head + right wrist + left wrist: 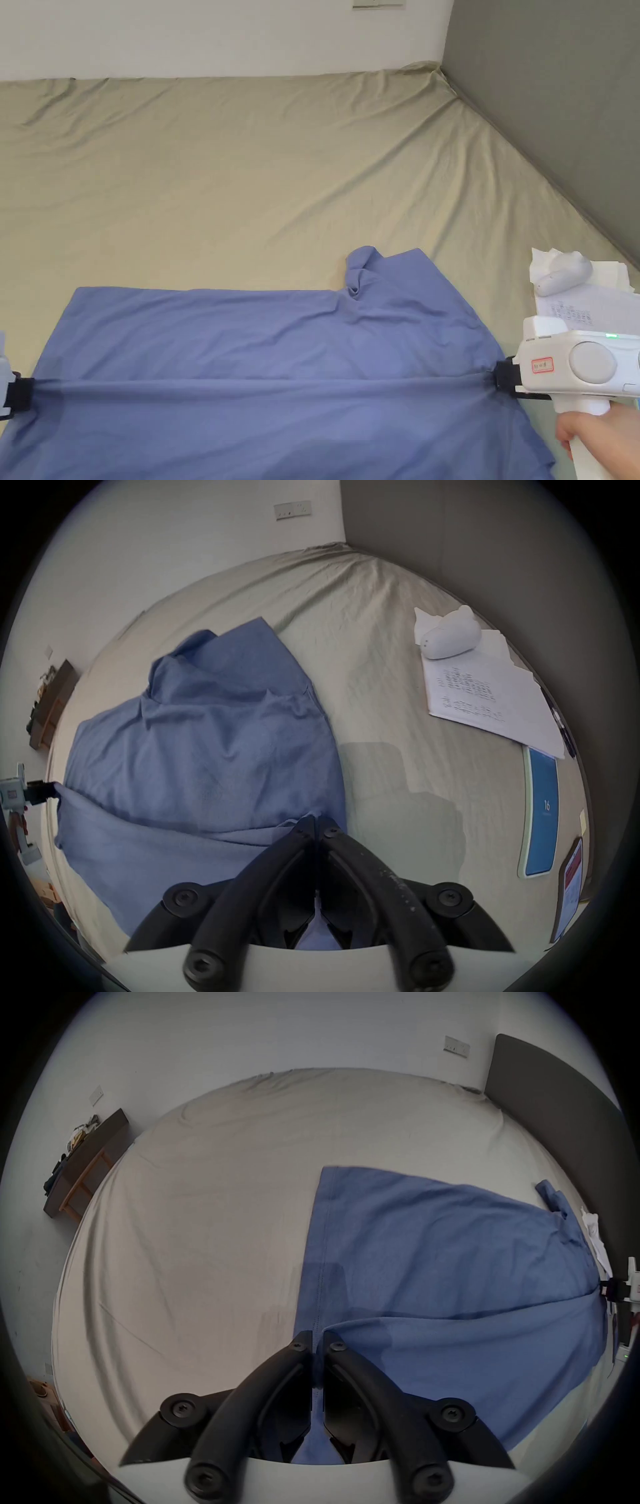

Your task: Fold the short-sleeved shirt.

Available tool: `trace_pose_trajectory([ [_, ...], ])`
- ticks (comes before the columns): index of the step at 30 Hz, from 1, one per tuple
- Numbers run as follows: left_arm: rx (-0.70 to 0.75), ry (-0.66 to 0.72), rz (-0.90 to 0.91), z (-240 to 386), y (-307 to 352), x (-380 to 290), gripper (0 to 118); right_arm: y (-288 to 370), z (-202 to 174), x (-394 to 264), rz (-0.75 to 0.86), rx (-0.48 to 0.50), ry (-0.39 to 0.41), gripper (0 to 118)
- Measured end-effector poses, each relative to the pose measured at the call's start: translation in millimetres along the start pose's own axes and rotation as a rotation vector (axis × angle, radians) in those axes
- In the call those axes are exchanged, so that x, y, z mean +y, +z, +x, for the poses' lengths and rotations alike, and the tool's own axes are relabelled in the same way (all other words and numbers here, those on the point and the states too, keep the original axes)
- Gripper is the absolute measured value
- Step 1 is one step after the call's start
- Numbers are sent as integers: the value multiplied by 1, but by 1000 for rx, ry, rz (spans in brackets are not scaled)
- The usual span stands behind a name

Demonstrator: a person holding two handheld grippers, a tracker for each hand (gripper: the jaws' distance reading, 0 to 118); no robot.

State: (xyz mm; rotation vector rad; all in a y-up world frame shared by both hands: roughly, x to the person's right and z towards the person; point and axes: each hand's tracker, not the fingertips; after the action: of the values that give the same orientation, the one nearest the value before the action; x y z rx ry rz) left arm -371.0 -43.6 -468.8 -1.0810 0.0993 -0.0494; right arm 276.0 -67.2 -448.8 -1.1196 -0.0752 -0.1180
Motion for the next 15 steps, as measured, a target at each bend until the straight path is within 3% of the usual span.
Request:
trace_pose_trajectory([
  [4,0,-27,-19,9,3,-10,6,12,1,0,4,2,18,6],
  [5,-11,-27,-18,8,4,-12,18,17,3,0,11,13,8,16],
  [7,-31,-31,2,2,3,-22,86,34,7,0,74,-5,23,71],
  [8,-5,-55,43,2,12,-24,109,47,8,-2,124,-23,51,89],
  [9,3,-61,94,1,23,-27,117,61,10,-3,159,2,48,93],
  [12,-16,-33,223,-10,65,-31,117,107,15,-9,263,40,32,93],
  [15,-64,24,333,-19,114,-48,117,151,13,-27,382,47,65,97],
])
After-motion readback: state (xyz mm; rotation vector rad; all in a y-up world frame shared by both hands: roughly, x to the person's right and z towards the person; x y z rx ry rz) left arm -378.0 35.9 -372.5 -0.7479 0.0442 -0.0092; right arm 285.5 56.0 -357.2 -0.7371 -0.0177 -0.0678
